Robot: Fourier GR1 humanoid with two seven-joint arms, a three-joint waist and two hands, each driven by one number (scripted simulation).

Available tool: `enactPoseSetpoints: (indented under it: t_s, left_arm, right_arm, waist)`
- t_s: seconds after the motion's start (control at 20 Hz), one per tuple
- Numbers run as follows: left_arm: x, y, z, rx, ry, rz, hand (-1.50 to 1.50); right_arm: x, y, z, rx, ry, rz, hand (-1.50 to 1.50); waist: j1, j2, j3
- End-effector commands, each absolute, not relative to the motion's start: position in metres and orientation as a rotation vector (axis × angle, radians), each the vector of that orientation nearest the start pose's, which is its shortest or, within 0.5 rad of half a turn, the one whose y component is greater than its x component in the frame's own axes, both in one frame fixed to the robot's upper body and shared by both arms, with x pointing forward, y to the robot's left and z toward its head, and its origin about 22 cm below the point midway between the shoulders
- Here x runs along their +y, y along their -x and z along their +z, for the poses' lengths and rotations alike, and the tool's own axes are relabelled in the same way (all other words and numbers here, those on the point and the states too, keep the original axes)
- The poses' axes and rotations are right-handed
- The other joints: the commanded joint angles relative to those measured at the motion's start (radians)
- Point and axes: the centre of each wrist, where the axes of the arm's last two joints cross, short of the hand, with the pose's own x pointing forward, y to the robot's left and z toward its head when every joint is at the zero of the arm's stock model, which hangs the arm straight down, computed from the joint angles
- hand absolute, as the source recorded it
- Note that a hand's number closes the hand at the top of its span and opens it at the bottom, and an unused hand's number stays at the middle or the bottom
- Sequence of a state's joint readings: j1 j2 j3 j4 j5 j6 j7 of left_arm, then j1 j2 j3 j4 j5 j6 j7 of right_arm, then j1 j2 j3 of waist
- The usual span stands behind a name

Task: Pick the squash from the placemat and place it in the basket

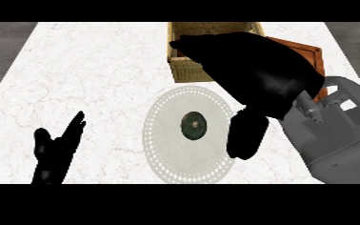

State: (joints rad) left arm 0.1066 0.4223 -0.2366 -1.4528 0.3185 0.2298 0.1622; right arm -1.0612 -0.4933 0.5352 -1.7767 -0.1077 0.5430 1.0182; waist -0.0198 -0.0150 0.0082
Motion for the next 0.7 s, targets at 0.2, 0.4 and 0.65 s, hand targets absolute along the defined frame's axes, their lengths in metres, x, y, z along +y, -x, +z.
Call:
enactPoseSetpoints:
  t_s: [0.2,0.4,0.65]
  left_arm:
    - [0.300,-0.186,-0.061,-1.001,-0.157,-0.022,0.00]
    - [0.303,-0.201,-0.045,-1.014,-0.163,-0.018,0.00]
    - [0.288,-0.204,-0.052,-1.005,-0.150,-0.037,0.00]
  right_arm:
    - [-0.091,-0.258,0.259,-1.260,0.576,1.512,-1.50]
    - [-0.087,-0.255,0.228,-1.258,0.566,1.504,-1.50]
    - [-0.054,-0.266,0.207,-1.229,0.599,1.499,-1.50]
  waist:
    - [0.013,0.013,-0.009]
    - [0.015,0.014,-0.008]
    - [0.023,0.016,-0.009]
